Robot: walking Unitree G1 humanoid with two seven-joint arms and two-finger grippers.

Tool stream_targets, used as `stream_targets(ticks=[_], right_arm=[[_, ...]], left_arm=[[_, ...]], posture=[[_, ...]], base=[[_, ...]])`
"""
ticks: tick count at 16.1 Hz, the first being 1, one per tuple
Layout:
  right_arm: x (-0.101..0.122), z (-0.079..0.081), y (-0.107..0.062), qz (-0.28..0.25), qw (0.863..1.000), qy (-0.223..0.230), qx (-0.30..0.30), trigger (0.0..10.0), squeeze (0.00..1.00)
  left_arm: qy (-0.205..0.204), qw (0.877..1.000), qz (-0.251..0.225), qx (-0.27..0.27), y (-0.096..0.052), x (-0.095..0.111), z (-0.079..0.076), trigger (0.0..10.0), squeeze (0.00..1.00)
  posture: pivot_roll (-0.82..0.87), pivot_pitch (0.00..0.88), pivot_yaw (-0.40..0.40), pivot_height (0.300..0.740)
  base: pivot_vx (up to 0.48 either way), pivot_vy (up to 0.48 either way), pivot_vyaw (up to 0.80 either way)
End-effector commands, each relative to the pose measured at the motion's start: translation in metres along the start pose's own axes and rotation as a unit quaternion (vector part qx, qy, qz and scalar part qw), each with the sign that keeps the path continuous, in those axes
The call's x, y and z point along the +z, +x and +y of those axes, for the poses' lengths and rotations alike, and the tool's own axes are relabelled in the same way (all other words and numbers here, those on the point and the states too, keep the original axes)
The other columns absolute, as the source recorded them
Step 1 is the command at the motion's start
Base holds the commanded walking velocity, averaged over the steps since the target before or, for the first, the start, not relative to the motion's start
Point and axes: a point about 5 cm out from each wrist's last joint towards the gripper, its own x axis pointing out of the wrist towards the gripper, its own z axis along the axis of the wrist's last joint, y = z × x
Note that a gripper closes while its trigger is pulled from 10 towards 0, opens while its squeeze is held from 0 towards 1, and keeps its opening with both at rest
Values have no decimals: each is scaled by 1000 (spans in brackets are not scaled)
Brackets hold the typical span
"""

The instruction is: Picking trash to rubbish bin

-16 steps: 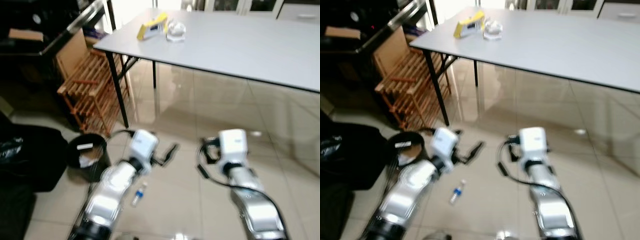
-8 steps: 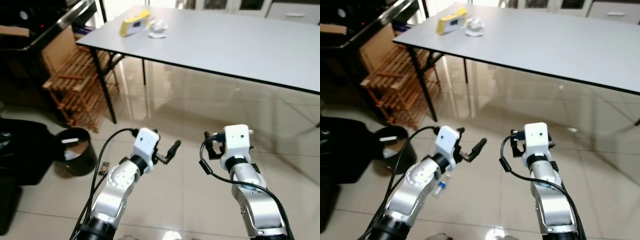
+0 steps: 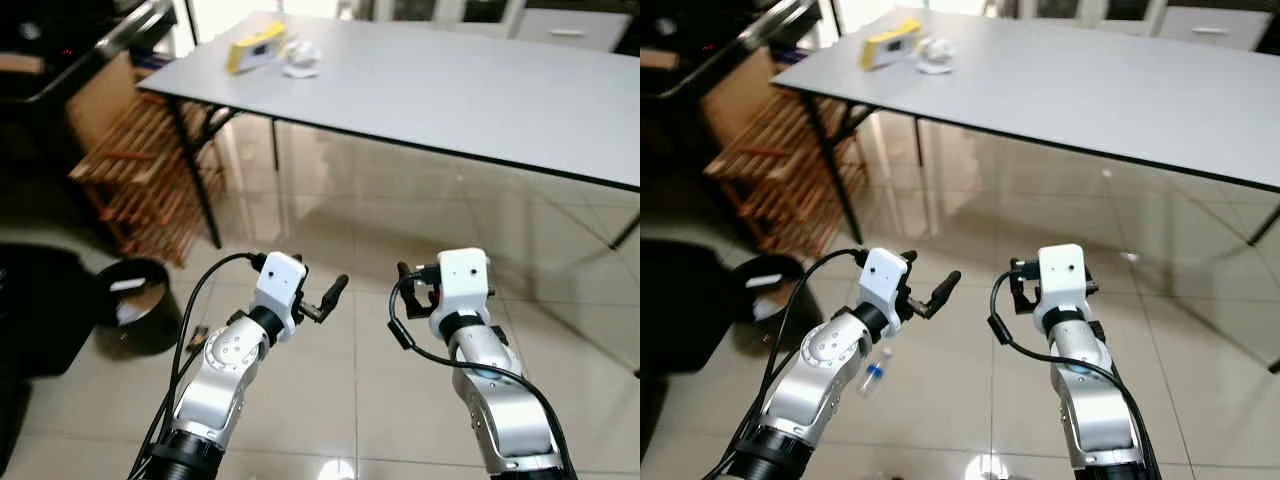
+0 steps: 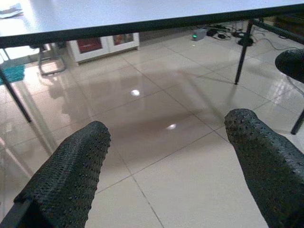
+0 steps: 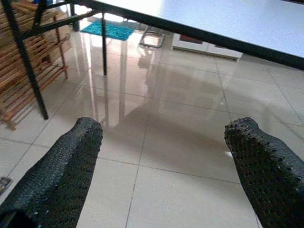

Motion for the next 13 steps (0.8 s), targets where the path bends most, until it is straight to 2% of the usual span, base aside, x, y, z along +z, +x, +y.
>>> stream_targets(ticks=[1, 13], right_arm=[[3, -1, 0, -6, 1000, 0, -2, 10000, 0], [1, 0, 1, -4, 1000, -3, 1, 10000, 0]], left_arm=[[4, 1000, -6, 4, 3, 3, 0, 10000, 0], [9, 1000, -2, 0, 3, 1, -1, 10000, 0]], posture=[[-55, 92, 23, 740], [-54, 94, 26, 740]], base=[[446, 0, 0], [442, 0, 0]])
